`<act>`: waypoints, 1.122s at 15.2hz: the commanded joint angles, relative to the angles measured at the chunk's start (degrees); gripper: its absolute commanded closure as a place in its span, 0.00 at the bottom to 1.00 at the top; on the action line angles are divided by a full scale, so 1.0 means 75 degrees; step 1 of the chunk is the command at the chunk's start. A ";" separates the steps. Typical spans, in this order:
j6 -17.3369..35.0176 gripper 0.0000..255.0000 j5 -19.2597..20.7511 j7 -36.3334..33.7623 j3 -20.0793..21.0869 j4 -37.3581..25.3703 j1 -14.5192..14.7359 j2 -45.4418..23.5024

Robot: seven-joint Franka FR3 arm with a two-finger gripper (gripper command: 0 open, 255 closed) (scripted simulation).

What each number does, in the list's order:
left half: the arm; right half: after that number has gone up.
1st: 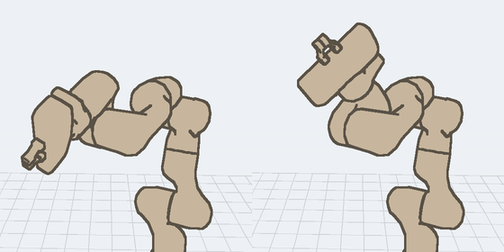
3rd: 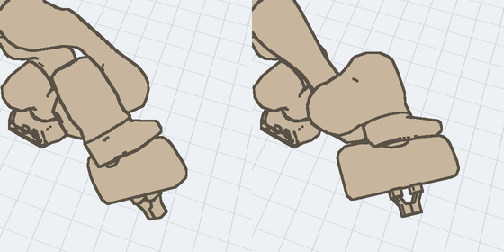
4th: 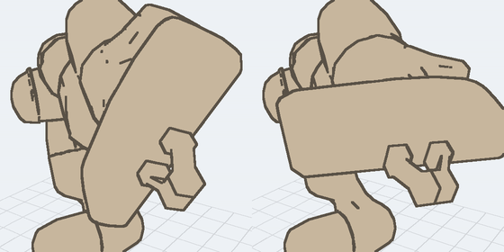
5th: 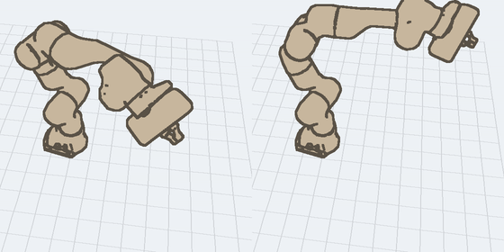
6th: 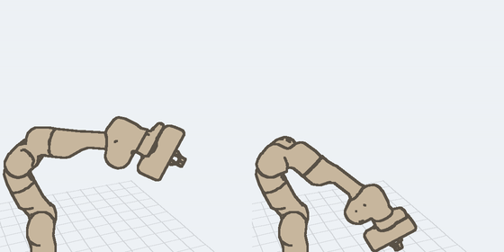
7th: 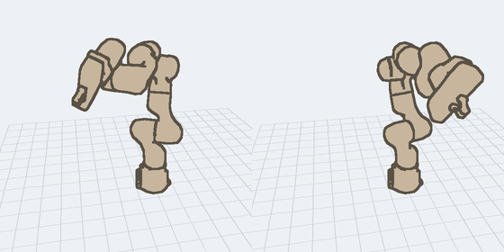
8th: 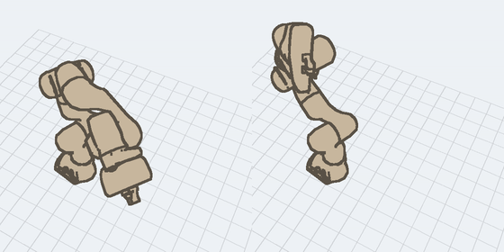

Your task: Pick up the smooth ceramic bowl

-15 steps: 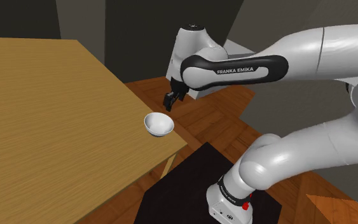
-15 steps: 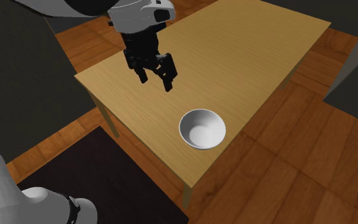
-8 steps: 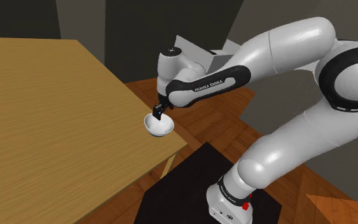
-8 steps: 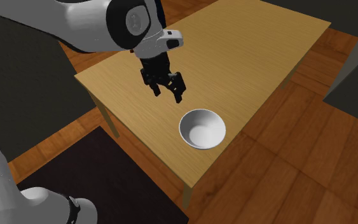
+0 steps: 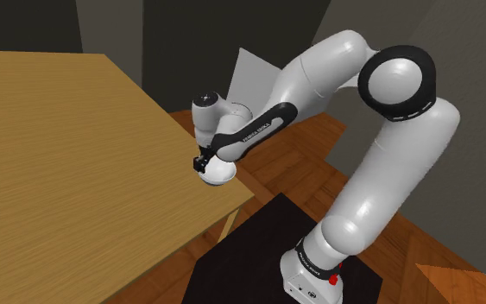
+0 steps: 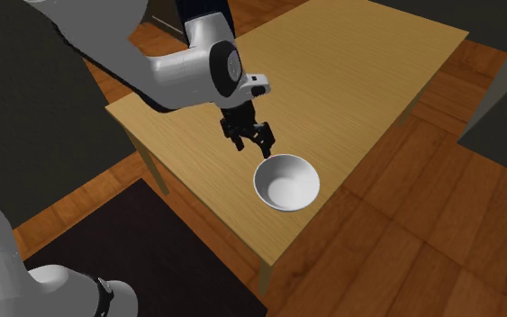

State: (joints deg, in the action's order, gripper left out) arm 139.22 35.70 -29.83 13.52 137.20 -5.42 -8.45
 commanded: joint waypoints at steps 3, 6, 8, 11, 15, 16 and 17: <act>0.0148 0.00 0.1111 -0.0967 -0.0303 -0.0813 0.0232 -0.1365; 0.0227 0.00 0.1433 -0.1255 -0.0457 -0.1081 0.0347 -0.1825; 0.0333 0.00 0.1585 -0.1410 -0.0525 -0.1136 0.0390 -0.2023; 0.0487 0.00 0.1810 -0.1641 -0.0630 -0.1230 0.0459 -0.2324; 0.0558 1.00 0.1918 -0.1752 -0.0685 -0.1301 0.0497 -0.2492; 0.0560 1.00 0.1922 -0.1755 -0.0687 -0.1304 0.0498 -0.2498; 0.0559 1.00 0.1921 -0.1756 -0.0687 -0.1304 0.0499 -0.2497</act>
State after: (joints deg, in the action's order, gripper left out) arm 143.41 50.08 -42.97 8.38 127.45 -1.68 -27.13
